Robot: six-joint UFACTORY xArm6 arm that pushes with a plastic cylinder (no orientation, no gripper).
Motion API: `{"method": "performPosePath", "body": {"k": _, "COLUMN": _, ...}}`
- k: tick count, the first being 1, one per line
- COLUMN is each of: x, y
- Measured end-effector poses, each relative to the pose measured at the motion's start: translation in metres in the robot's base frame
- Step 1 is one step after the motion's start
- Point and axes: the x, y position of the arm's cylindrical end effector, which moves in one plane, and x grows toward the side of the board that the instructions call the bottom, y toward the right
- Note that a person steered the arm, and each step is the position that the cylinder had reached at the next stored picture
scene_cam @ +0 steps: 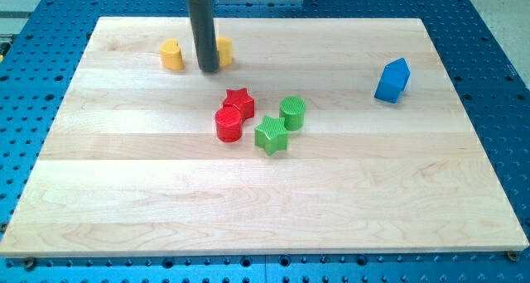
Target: Move the yellow blocks vertically to each other
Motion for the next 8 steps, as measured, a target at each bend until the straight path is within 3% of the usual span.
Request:
{"method": "performPosePath", "body": {"k": 3, "x": -0.03, "y": -0.041}}
{"method": "performPosePath", "body": {"k": 4, "x": -0.036, "y": -0.028}}
{"method": "performPosePath", "body": {"k": 6, "x": -0.036, "y": 0.093}}
{"method": "performPosePath", "body": {"k": 7, "x": -0.036, "y": 0.126}}
{"method": "performPosePath", "body": {"k": 8, "x": -0.042, "y": 0.107}}
